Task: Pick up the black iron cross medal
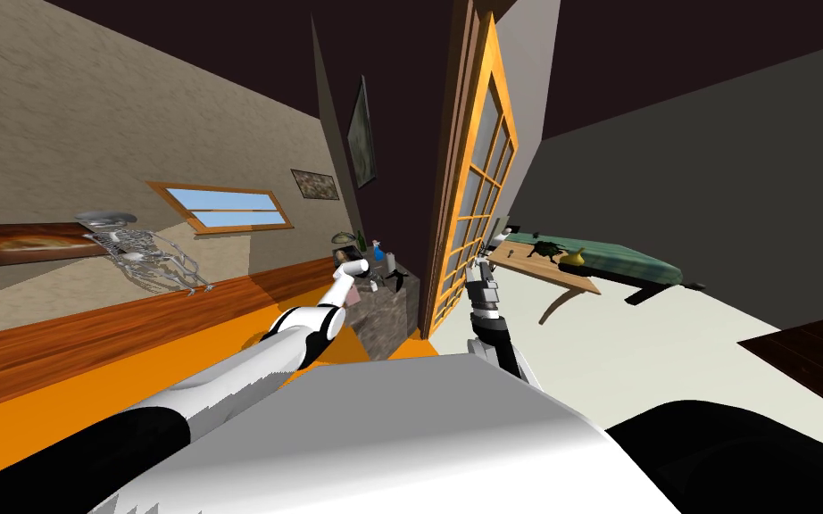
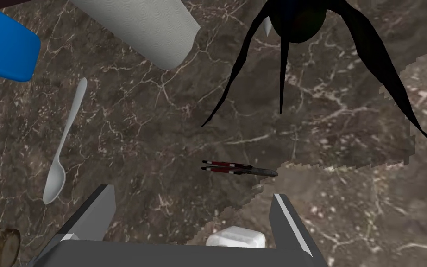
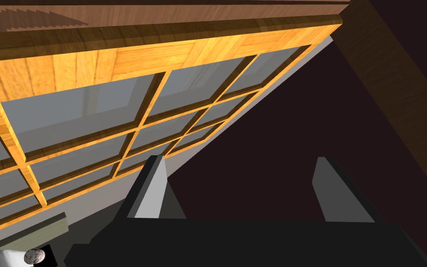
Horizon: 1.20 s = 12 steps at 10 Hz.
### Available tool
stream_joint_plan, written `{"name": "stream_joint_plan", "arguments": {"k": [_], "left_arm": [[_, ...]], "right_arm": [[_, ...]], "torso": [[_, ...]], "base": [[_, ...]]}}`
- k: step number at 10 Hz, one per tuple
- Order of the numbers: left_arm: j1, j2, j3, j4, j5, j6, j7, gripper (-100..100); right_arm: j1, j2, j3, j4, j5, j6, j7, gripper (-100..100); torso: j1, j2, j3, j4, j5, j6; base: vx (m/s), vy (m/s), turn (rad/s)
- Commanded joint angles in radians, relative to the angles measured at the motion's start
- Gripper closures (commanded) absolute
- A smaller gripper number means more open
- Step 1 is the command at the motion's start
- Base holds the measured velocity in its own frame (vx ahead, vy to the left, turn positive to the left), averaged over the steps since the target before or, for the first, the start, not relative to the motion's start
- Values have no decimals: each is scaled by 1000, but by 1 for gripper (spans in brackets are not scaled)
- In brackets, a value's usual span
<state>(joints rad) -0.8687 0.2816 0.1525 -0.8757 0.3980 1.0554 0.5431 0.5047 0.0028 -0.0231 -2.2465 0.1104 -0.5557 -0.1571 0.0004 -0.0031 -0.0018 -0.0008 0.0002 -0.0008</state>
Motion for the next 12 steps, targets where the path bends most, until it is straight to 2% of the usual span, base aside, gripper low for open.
{"name": "stream_joint_plan", "arguments": {"k": [1, 2, 3, 4, 6, 7, 9, 10, 12], "left_arm": [[-18, 3, 1, 50, 12, 19, 8, -100], [-18, 3, 1, 55, 12, 19, 8, -100], [-47, 9, 2, 82, 33, 55, 23, -100], [-47, 9, 2, 109, 33, 55, 23, -100], [-98, 21, 3, 192, 75, 114, 50, -100], [-98, 21, 3, 210, 75, 119, 50, -100], [-140, 32, 4, 294, 111, 171, 71, -100], [-140, 32, 4, 296, 111, 171, 71, -100], [-171, 41, 4, 358, 142, 211, 87, -100]], "right_arm": [[0, 0, 0, 0, 0, 0, 0, 0], [0, 0, 0, 0, 0, 0, 0, 0], [0, 0, 0, 0, 0, 0, 0, 0], [0, 0, 0, 0, 0, 0, 0, 0], [0, 0, 0, 0, 0, 0, 0, 0], [0, 0, 0, 0, 0, 0, 0, 0], [0, 0, 0, 0, 0, 0, 0, 0], [0, 0, 0, 0, 0, 0, 0, 0], [0, 0, 0, 0, 0, 0, 0, 0]], "torso": [[0, 0, 0, 0, 0, 0], [0, 0, 0, 0, 0, 0], [-1, 2, 1, 0, 0, 0], [-1, 1, 1, 0, 0, 0], [0, 0, 0, 0, 0, 0], [0, -1, -1, 0, 0, 0], [-1, -1, -1, 0, 0, 0], [0, -2, -1, -1, 0, 0], [-1, 0, 0, 0, 0, 0]], "base": [[42, 1, 3], [15, -3, 1], [34, -4, 8], [38, -2, 5], [62, 5, 13], [64, -6, 3], [76, 0, 10], [57, -1, 6], [54, -2, 11]]}}
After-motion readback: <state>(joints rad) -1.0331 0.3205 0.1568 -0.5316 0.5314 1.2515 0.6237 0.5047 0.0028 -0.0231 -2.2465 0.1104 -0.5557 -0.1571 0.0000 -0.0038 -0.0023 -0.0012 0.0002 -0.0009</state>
